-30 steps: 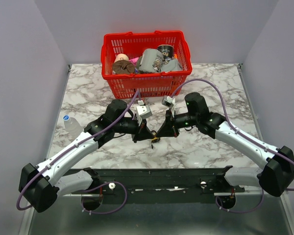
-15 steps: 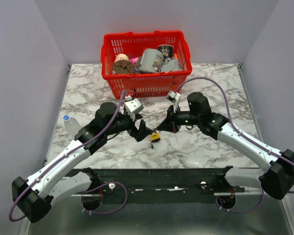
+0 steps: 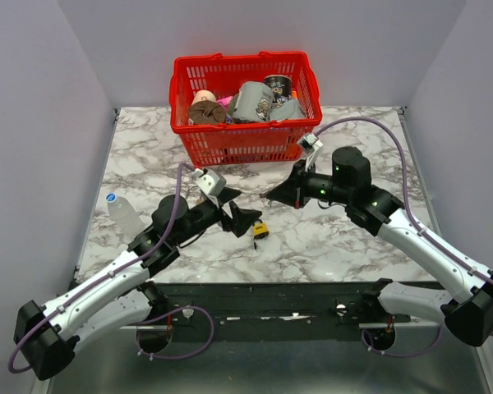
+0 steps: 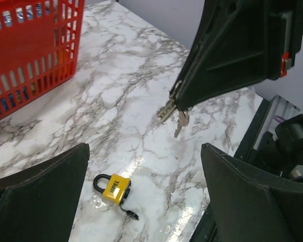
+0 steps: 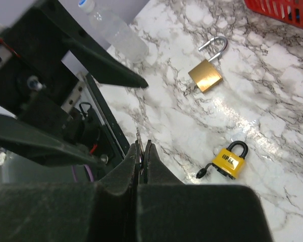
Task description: Unlock with the key
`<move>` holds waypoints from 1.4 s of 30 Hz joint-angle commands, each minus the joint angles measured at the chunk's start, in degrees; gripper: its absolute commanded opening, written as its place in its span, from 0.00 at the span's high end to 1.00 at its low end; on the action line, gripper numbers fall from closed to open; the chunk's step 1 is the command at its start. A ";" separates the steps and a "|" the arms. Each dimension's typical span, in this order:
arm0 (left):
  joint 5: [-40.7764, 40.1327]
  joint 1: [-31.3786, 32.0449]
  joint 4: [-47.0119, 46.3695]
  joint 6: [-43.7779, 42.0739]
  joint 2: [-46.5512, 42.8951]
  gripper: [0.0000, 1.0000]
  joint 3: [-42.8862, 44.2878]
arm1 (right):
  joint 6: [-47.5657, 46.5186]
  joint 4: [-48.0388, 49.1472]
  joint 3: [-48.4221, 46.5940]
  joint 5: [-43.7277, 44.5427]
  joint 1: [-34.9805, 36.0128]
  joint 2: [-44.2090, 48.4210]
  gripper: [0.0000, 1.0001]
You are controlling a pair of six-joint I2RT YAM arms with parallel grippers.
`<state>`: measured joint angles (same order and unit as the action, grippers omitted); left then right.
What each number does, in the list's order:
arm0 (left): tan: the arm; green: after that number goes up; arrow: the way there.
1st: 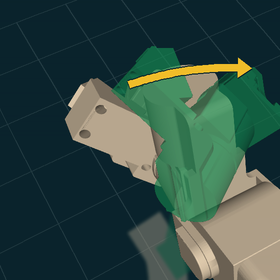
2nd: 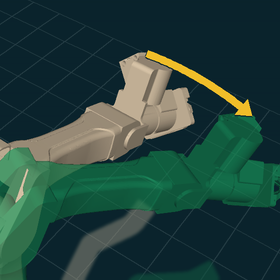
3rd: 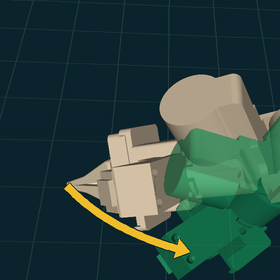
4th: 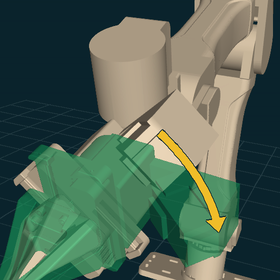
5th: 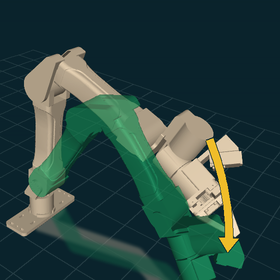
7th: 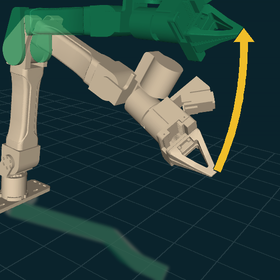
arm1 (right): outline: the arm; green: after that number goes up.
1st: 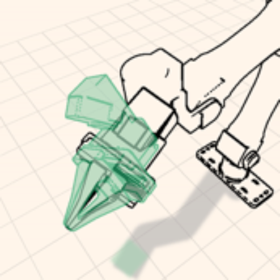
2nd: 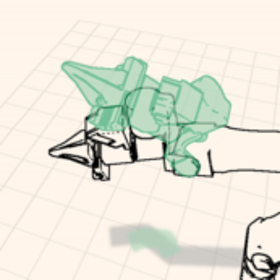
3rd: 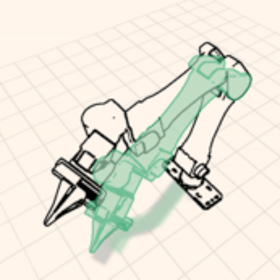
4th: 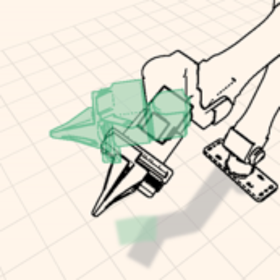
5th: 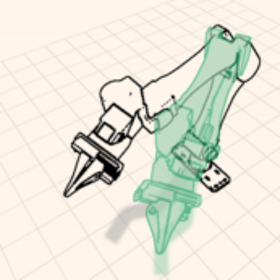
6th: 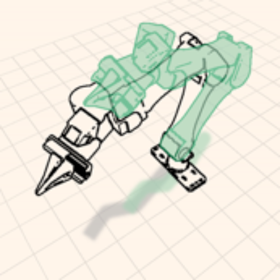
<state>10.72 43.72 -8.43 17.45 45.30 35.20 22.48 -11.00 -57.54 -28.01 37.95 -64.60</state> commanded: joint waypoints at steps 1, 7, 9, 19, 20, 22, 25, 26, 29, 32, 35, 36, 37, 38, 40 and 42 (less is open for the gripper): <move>3.34 2.06 -14.41 2.15 2.60 0.01 -2.33 | 5.81 3.27 -1.79 1.29 -0.60 0.70 1.00; -1.93 5.40 -20.47 2.76 5.67 0.01 -4.17 | 8.54 5.03 -1.61 0.32 -0.86 0.61 0.99; -3.15 6.10 -22.50 3.29 6.55 0.01 -5.05 | 9.16 5.29 -1.79 0.32 -0.86 0.61 0.99; -6.68 6.72 -26.30 2.68 10.07 0.06 -6.20 | 11.97 7.49 -1.17 -0.20 -0.95 0.18 0.99; -6.76 6.72 -26.12 2.50 10.68 0.08 -6.02 | 12.23 7.84 -1.09 -0.20 -0.95 0.26 1.00; -6.59 6.72 -26.29 2.32 11.13 0.12 -5.85 | 12.50 8.01 -1.08 -0.29 -0.95 0.00 0.99; -7.38 6.72 -27.08 2.50 11.83 0.15 -5.85 | 12.85 8.28 -1.17 -0.82 -0.95 -0.35 0.99; -7.38 6.72 -27.17 2.50 11.92 0.16 -5.85 | 13.03 8.37 -1.26 -0.91 -0.95 -0.44 1.00; -7.21 6.72 -27.96 2.50 11.83 0.17 -5.93 | 13.20 8.54 -1.17 -1.00 -0.95 -0.44 0.99; -7.99 6.72 -28.92 2.59 11.83 0.17 -6.20 | 13.29 8.63 -1.00 -0.99 -0.95 -0.70 0.99; -8.00 6.72 -29.89 2.67 11.92 0.17 -6.37 | 13.55 8.54 -1.00 -1.08 -0.95 -0.79 0.99; -7.91 6.72 -30.16 2.59 11.92 0.18 -6.46 | 13.56 8.54 -1.00 -1.08 -0.95 -0.88 0.99; -8.00 6.72 -30.68 2.59 12.01 0.20 -6.55 | 13.64 8.72 -1.00 -1.08 -0.95 -0.88 0.99; -8.26 6.72 -30.77 2.67 12.18 0.22 -6.55 | 13.64 8.72 -1.00 -1.26 -0.95 -0.97 0.99; -8.61 6.72 -31.38 2.85 12.36 0.28 -6.72 | 13.91 8.72 -1.00 -1.52 -0.95 -1.14 0.99; -8.88 6.72 -32.35 3.11 12.53 0.35 -7.33 | 14.08 8.98 -1.00 -1.61 -0.95 -1.23 0.99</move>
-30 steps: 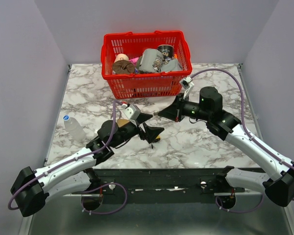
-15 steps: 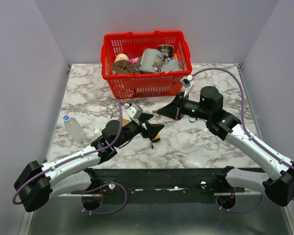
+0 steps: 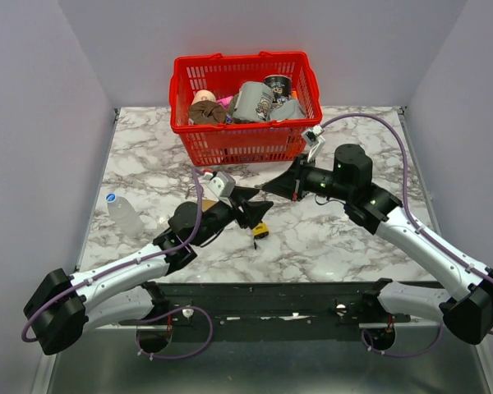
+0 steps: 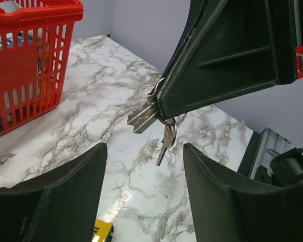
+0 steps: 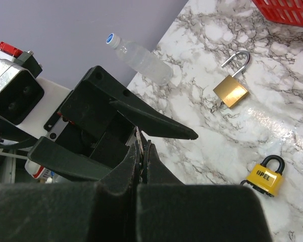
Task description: Unlock with the key
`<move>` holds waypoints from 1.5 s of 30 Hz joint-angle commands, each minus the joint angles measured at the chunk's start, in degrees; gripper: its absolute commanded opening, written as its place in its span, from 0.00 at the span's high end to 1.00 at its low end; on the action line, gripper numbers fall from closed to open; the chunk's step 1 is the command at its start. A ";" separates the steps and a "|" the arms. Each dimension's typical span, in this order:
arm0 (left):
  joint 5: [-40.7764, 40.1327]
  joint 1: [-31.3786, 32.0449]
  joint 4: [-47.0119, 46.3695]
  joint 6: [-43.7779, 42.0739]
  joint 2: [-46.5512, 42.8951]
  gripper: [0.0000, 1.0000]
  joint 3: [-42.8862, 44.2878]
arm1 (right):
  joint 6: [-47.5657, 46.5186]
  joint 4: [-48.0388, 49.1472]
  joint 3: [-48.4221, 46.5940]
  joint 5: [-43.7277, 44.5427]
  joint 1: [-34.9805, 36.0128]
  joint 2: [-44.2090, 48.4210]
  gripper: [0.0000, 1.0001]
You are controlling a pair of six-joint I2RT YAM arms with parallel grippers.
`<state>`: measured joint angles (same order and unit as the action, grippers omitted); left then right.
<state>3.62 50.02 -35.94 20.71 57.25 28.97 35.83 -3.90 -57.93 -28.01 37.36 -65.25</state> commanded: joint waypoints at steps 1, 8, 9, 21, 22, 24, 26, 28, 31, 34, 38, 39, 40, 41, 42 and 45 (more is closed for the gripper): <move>-1.95 0.43 -5.88 0.03 0.58 0.41 -1.28 | 0.73 1.97 -0.52 -1.70 -0.36 -0.58 0.99; -1.86 0.43 -7.65 0.65 0.49 0.82 -2.95 | 1.08 2.84 0.27 -0.91 -0.36 -0.49 0.99; -1.69 0.43 -7.65 0.91 0.40 0.87 -3.30 | 1.34 3.19 0.88 -0.91 -0.36 -0.40 0.99; 4.02 0.43 2.89 1.79 -9.35 1.00 -7.79 | 0.90 3.37 3.44 -0.55 -0.36 -1.10 0.99; 4.12 0.43 2.72 1.88 -9.96 0.96 -8.57 | 0.99 3.37 3.44 -0.82 -0.36 -1.19 0.99; 4.12 0.43 2.20 1.79 -10.85 0.70 -9.19 | 1.43 5.39 3.44 -1.52 -0.36 -1.28 0.99; 4.29 0.43 1.40 1.18 -10.59 0.44 -9.28 | 1.87 6.18 3.53 -2.05 -0.36 -1.37 1.00; 4.38 0.43 0.71 0.47 -9.01 0.25 -8.32 | 2.40 6.62 3.79 -2.66 -0.36 -1.28 0.99; 4.03 0.43 -3.67 0.73 -5.93 0.16 -7.62 | 3.89 8.55 4.67 -3.54 -0.36 -1.19 0.99; 2.89 0.43 -9.47 1.52 -2.68 0.12 -7.53 | 5.38 11.28 5.72 -4.77 -0.36 -1.37 0.99; 3.14 0.43 -13.97 1.88 0.40 0.11 -6.65 | 6.09 12.60 5.90 -6.09 -0.36 -1.72 0.99; 3.50 0.34 -14.41 2.05 1.36 0.11 -6.39 | 6.09 12.60 5.99 -6.27 -0.36 -1.72 0.99; 4.02 0.34 -15.03 2.05 1.98 0.11 -5.69 | 6.18 12.69 5.99 -6.18 -0.36 -1.81 0.99; 4.73 0.43 -15.29 2.05 2.33 0.11 -5.42 | 6.09 12.69 6.08 -6.09 -0.28 -1.72 0.99; 5.08 0.34 -15.56 2.05 3.03 0.12 -5.24 | 6.09 12.78 6.08 -6.09 -0.36 -1.72 0.99; 5.09 0.34 -17.58 1.88 3.48 0.18 -5.41 | 6.09 12.78 5.99 -6.35 -0.36 -1.81 0.99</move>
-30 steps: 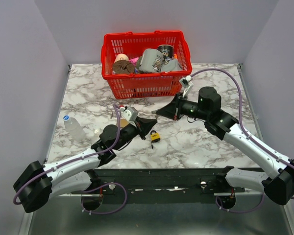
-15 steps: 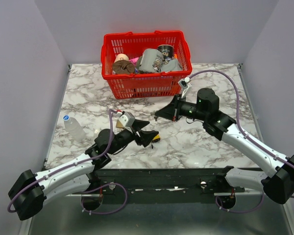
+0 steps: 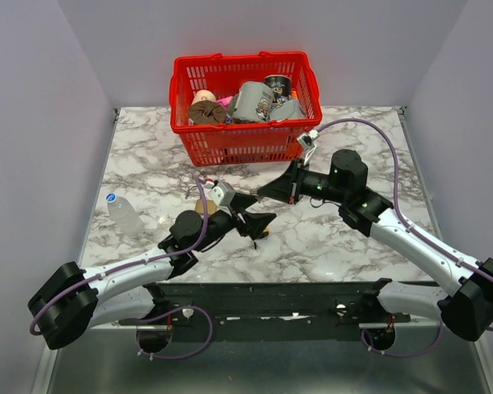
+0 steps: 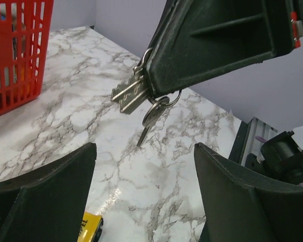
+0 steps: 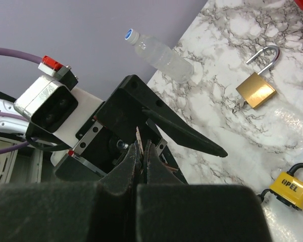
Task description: Unlock with the key
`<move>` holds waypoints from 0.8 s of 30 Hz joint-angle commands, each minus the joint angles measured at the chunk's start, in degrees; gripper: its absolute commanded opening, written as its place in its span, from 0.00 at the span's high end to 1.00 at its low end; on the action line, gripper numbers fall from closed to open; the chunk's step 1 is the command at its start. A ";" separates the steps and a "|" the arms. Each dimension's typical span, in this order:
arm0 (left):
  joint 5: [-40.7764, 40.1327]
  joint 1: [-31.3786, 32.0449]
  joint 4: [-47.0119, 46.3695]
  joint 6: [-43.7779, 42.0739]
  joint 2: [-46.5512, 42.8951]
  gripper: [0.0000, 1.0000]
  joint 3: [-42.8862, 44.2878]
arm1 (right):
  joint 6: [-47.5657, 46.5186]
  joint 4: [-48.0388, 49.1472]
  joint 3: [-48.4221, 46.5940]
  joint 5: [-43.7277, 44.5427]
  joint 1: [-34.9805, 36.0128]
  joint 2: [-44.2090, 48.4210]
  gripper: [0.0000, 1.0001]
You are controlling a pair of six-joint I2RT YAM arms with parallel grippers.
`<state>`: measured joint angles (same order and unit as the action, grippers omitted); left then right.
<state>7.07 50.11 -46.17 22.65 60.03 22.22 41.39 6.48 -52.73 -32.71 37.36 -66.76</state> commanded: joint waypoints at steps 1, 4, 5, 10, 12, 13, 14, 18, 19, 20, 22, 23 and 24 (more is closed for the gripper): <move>1.54 0.25 -8.14 -0.15 0.62 0.20 1.08 | 0.54 2.48 0.79 -1.57 -0.36 -0.30 0.99; 1.54 0.25 -8.06 -0.15 0.79 0.28 1.07 | 0.54 2.66 0.79 -1.57 -0.36 -0.30 0.99; 1.80 0.25 -7.88 -0.15 0.88 0.33 1.16 | 0.54 2.57 0.70 -1.66 -0.45 -0.30 0.99; 2.16 0.17 -9.19 1.25 2.37 0.45 1.60 | 0.54 2.66 0.52 -1.83 -0.36 -0.74 0.99; 2.24 0.17 -9.55 1.86 2.90 0.57 1.60 | 0.54 2.66 0.52 -1.66 -0.36 -0.74 0.99; 2.16 0.25 -10.16 2.21 2.99 0.62 1.51 | 0.45 2.75 0.61 -1.57 -0.36 -0.65 0.99; 1.72 0.17 -10.43 2.74 3.07 0.69 1.34 | 0.45 2.66 0.78 -1.39 -0.36 -0.65 0.99; 0.58 0.17 -11.48 3.54 2.81 0.82 0.55 | 0.45 2.75 1.05 -1.30 -0.36 -0.91 0.99; 0.58 0.25 -11.31 3.62 2.81 0.85 0.46 | 0.36 2.75 1.05 -1.30 -0.36 -1.09 0.99; 0.58 0.17 -11.39 3.71 2.81 0.91 0.37 | 0.36 2.75 1.14 -1.30 -0.36 -1.00 0.99; 0.58 0.17 -11.40 4.15 2.46 0.97 -0.15 | 0.27 2.75 1.23 -1.13 -0.36 -1.09 0.99; 0.58 0.17 -11.40 4.15 2.29 1.00 -0.33 | 0.19 2.75 1.31 -1.04 -0.36 -1.26 0.99; 0.40 0.17 -11.31 4.33 1.68 1.00 -0.59 | 0.01 2.75 1.49 -0.87 -0.36 -1.18 0.99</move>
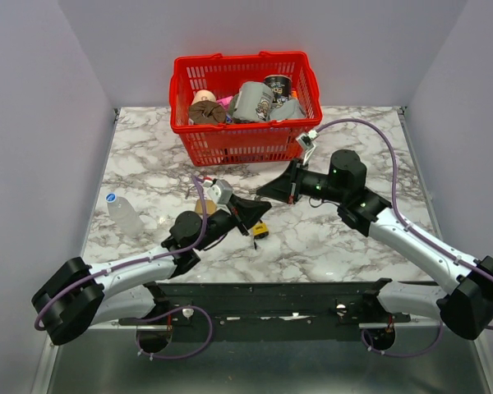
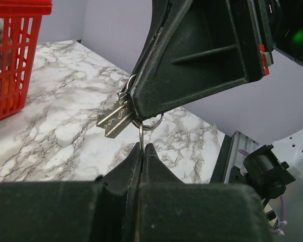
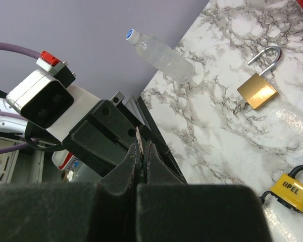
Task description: Unlock with the key
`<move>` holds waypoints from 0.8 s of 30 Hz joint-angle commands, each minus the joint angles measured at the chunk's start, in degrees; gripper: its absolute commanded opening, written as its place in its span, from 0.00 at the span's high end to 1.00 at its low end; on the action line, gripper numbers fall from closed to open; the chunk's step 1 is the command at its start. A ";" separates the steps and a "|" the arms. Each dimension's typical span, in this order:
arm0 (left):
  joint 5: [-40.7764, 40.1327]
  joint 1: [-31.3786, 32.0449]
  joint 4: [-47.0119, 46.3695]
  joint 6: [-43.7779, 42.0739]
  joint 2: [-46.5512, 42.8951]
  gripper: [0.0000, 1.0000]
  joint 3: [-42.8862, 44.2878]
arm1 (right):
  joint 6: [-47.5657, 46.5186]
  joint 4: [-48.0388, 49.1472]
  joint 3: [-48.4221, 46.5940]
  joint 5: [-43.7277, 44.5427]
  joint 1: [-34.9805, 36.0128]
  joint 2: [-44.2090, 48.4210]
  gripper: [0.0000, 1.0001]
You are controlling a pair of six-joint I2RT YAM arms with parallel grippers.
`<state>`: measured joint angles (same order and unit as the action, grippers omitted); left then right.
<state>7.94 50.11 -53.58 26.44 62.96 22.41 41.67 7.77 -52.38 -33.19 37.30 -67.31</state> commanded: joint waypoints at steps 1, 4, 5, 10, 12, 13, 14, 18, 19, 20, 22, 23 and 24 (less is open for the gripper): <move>-0.47 0.17 -3.12 0.55 -1.61 1.00 -1.32 | -0.36 1.46 1.23 -0.30 -0.30 -0.63 0.99; -0.13 0.08 2.39 0.55 -3.98 1.00 -1.50 | -1.50 0.67 1.58 0.58 -0.56 -0.72 0.99; 0.31 -0.01 4.43 0.46 -4.77 1.00 -1.50 | -2.03 -0.55 1.67 1.02 -0.73 -0.72 0.99; 4.97 -0.45 21.62 -0.16 -11.71 1.00 0.34 | -8.35 -4.51 2.11 3.57 -1.26 0.86 0.96; 8.04 -0.45 27.28 -0.07 -12.51 1.00 2.45 | -11.94 -6.09 2.11 3.48 -1.26 2.35 0.88; 9.36 -0.45 30.70 0.28 -12.42 1.00 3.94 | -13.09 -6.80 2.11 4.09 -1.26 2.97 0.76; 12.07 -0.45 31.51 0.89 -12.33 1.00 4.30 | -14.24 -7.59 1.58 4.45 -1.26 3.49 0.71; 17.61 -0.45 37.75 1.95 -12.07 1.00 6.50 | -22.48 -14.34 0.00 5.07 -1.26 6.66 0.49; 18.76 -0.45 39.42 2.13 -11.90 1.00 7.37 | -23.90 -15.14 -0.09 3.76 -1.26 7.79 0.44; 19.99 -0.45 40.04 2.30 -11.72 1.00 7.73 | -25.48 -15.85 -0.35 2.53 -1.26 8.24 0.42; 23.42 -0.45 41.01 2.57 -10.93 1.00 8.95 | -29.79 -18.66 -1.14 -2.90 -1.26 8.42 0.41; 24.56 -0.45 42.49 2.39 -10.58 1.00 9.40 | -30.85 -19.71 -1.32 -4.76 -1.26 8.25 0.41; 25.71 -0.45 43.38 2.13 -9.62 1.00 9.92 | -32.34 -21.20 -1.50 -6.78 -1.18 7.98 0.41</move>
<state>24.80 49.84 -16.88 28.14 51.68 29.23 19.09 -6.35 -51.66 -32.27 35.94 -59.51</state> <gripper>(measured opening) 0.012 0.587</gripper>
